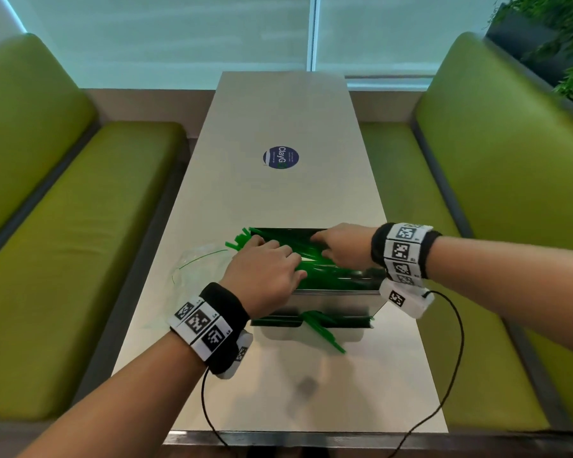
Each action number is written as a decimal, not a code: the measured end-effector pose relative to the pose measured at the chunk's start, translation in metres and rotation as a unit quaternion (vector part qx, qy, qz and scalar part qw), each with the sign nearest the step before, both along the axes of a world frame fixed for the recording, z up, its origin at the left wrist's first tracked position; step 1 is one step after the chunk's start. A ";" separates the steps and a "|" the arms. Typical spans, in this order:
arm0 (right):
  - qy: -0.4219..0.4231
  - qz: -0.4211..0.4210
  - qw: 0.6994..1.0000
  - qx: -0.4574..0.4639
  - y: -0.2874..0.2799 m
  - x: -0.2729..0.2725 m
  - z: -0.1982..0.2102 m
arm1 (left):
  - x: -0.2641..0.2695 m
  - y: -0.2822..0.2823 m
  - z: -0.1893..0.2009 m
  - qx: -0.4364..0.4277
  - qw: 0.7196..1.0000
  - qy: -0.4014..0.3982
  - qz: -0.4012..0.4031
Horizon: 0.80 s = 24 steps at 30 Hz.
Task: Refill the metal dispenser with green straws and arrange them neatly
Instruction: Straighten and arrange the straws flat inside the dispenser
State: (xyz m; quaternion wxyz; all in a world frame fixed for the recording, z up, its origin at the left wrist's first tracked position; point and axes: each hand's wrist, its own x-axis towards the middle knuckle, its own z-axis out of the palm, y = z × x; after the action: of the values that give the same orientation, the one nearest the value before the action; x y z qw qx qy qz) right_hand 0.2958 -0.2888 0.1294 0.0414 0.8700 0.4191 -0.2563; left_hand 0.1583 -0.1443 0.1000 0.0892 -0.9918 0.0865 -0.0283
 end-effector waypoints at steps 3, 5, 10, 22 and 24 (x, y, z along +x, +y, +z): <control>-0.010 0.066 0.996 -0.066 0.016 0.001 -0.002 | -0.001 0.001 -0.002 -0.009 1.000 -0.023 -0.006; -0.017 0.105 0.990 -0.091 0.027 0.000 -0.004 | -0.001 0.001 -0.003 -0.016 0.999 -0.029 -0.008; -0.111 0.262 0.951 -0.123 0.046 -0.005 -0.008 | -0.002 0.001 -0.003 -0.033 0.999 -0.042 -0.010; -0.110 0.227 0.966 -0.055 0.047 0.001 -0.027 | -0.005 -0.003 -0.006 -0.031 0.996 -0.078 -0.012; -0.091 0.215 0.971 -0.062 0.048 0.004 -0.027 | -0.006 -0.005 -0.006 -0.035 0.996 -0.078 -0.004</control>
State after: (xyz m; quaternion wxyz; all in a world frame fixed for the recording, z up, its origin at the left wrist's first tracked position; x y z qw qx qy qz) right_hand 0.2994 -0.2406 0.1024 0.1869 0.7751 0.5739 -0.1869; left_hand 0.1524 -0.1492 0.0943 0.0608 -0.9889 0.0819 -0.1084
